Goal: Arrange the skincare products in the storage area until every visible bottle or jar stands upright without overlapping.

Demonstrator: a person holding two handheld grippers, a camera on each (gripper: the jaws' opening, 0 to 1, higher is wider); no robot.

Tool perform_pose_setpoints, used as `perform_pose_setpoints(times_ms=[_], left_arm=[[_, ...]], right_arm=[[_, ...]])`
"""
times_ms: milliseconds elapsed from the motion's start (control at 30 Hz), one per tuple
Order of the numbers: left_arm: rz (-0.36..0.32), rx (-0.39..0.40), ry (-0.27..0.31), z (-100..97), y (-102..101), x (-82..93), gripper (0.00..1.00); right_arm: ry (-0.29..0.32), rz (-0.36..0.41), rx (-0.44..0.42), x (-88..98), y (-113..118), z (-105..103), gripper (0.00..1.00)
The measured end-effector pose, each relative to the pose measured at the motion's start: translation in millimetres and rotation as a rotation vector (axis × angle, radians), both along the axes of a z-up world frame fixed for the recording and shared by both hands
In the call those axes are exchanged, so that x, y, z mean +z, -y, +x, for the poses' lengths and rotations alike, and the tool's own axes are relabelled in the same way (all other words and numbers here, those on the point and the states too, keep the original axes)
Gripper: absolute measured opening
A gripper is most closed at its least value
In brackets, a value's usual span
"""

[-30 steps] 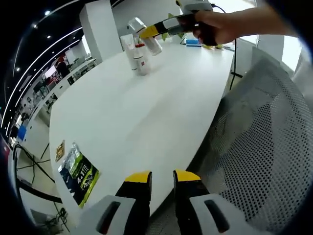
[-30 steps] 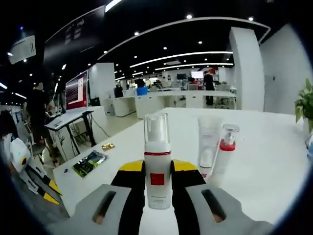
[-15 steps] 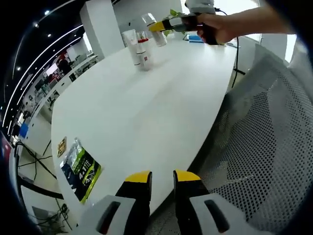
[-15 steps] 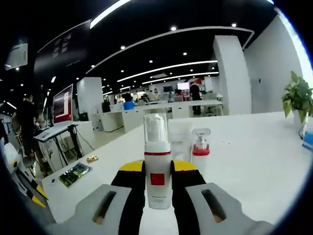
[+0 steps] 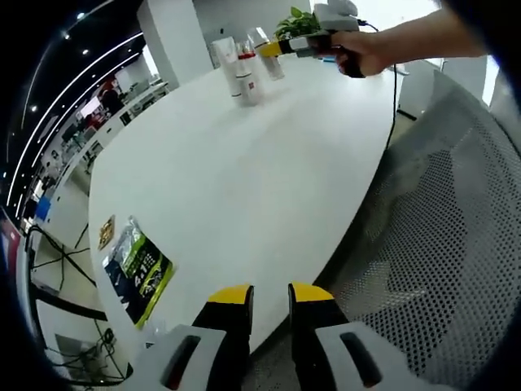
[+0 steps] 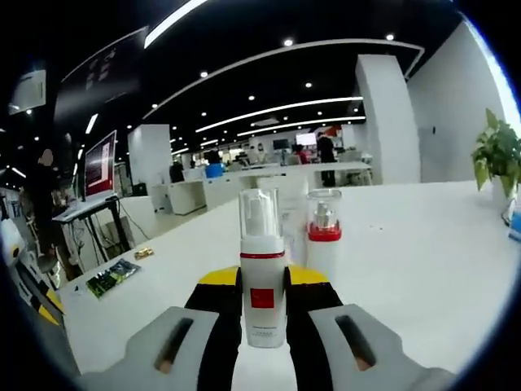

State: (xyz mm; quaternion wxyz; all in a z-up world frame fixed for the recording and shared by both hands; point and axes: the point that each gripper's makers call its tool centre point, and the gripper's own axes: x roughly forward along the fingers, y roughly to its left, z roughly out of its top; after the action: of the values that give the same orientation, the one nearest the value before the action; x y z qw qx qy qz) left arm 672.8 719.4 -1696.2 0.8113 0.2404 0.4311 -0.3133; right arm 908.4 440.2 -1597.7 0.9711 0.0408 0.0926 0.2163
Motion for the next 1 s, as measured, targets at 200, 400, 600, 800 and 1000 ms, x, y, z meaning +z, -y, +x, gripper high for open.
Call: perform_pose_setpoints(times_ms=[200, 400, 600, 800, 1000], left_arm=[[0.012, 0.002, -0.015, -1.4, -2, -2.4, 0.17], [0.033, 0.007, -0.040, -3.5, -6, -7.6, 0.17], [0.043, 0.012, -0.050, -4.5, -7, -9.0, 0.17], [0.050, 0.017, -0.060, -5.5, -8, -10.2, 0.17], [0.057, 0.021, -0.066, -5.9, -10, -11.6, 0.17]], right_arm=[[0.019, -0.004, 0.027, -12.7, 5, 7, 0.18], [0.027, -0.035, 0.022, -25.5, 14, 17, 0.17], [0.029, -0.048, 0.022, -37.7, 21, 22, 0.17], [0.043, -0.016, 0.005, -41.9, 28, 26, 0.17], [0.042, -0.021, 0.016, -49.5, 27, 23, 0.17]])
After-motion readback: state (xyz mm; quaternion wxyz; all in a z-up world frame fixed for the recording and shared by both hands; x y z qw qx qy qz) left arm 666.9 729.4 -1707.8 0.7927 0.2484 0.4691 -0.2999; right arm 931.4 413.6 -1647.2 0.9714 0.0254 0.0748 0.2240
